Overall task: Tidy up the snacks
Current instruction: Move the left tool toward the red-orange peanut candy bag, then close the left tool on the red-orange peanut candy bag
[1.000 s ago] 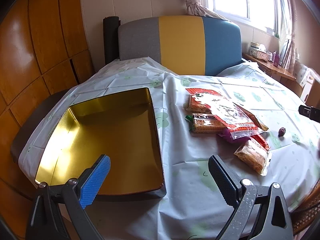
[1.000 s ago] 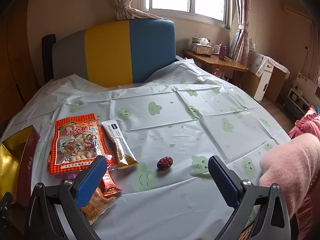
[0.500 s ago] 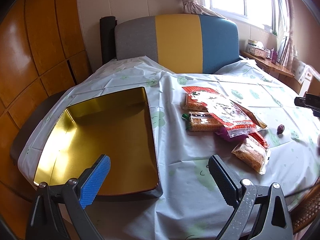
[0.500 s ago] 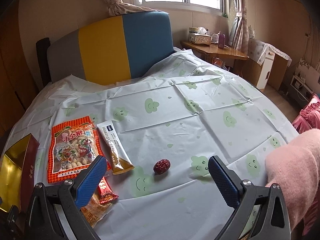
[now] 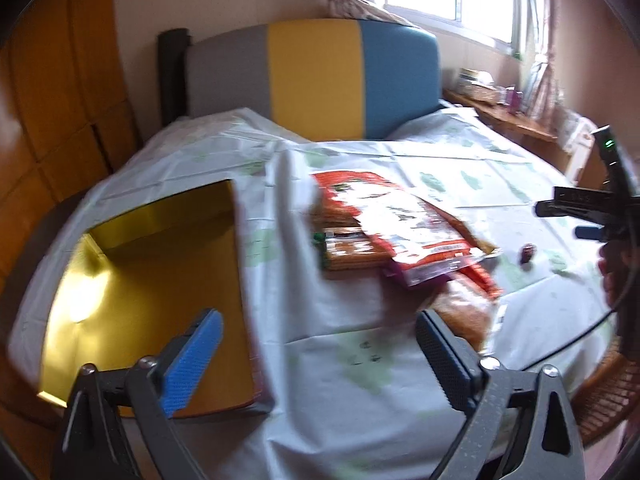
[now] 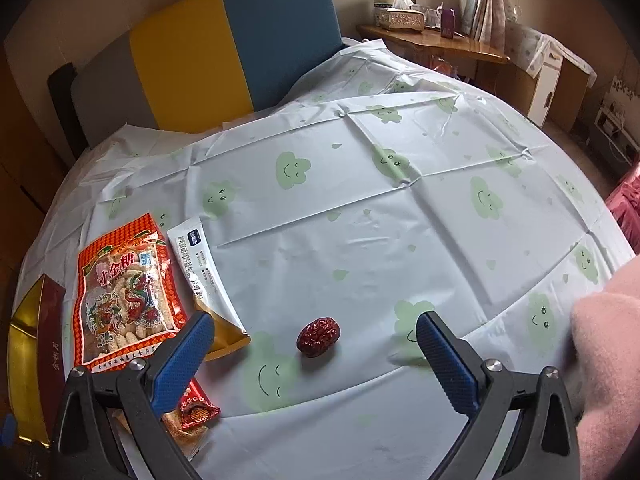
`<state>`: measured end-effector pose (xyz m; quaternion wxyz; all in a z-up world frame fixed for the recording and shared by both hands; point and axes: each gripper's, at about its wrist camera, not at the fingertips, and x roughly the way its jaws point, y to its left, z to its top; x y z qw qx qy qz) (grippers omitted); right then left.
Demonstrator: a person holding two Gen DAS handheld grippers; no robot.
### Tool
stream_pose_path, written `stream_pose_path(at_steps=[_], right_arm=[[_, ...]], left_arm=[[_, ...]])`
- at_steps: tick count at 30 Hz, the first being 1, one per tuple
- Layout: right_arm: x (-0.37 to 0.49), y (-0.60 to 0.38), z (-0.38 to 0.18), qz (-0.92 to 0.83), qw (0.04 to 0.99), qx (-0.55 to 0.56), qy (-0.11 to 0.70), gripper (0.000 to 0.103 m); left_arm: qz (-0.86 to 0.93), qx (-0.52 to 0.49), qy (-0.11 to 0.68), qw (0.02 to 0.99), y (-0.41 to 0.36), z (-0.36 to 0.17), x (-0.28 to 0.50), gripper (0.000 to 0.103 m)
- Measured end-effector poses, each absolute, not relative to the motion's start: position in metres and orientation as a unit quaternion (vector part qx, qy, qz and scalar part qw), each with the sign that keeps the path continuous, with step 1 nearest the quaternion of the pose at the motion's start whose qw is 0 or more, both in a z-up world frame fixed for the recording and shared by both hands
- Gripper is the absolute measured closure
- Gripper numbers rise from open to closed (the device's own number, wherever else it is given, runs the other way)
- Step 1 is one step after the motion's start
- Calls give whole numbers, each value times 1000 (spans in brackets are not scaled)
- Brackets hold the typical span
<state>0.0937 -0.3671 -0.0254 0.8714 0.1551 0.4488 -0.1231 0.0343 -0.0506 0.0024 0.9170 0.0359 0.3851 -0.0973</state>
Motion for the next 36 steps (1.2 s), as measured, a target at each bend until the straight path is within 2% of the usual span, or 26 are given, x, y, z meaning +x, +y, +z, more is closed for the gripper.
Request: stream_pose_path(at_steps=[1,5,7,9,12,19,21,22,31,32,34,36], right_arm=[[93,-371,-26,-124,867,166,452,3],[94,-387,-34,-118,849,231,460,12],[93,-392,-38,-112,841,254,464,24],[94,-393,-39,-108,840,262,463,26],[97,-388,-41,-96,839,260,469,35],[100,-381,-44,-82,837,248,481,38],[100,-381,-46,-79,833,251,486,38],[101,-380,-47,-78,832,251,489,38],[104,-375,-53,-73,825,244,505,38],[105,-375,-54,-73,824,242,507,38],[106,-374,-55,-73,823,238,511,38],[106,-374,-57,-72,821,235,515,38]], left_arm=[[-112,29,393,912,-53,3,38,15],[-146,9,412,900,-62,4,54,37],[-160,2,423,892,-68,2,64,42],[-170,-12,436,883,-72,0,75,50],[-179,-39,454,872,-73,-1,90,60],[-163,-65,482,859,-86,-22,129,58],[-167,-75,485,855,-87,-26,133,48],[-170,-83,486,853,-89,-29,137,46],[-187,-99,500,840,-102,-42,155,47],[-186,-99,501,840,-103,-43,157,49],[-187,-100,504,837,-104,-46,161,61],[-191,-101,511,832,-105,-48,164,82]])
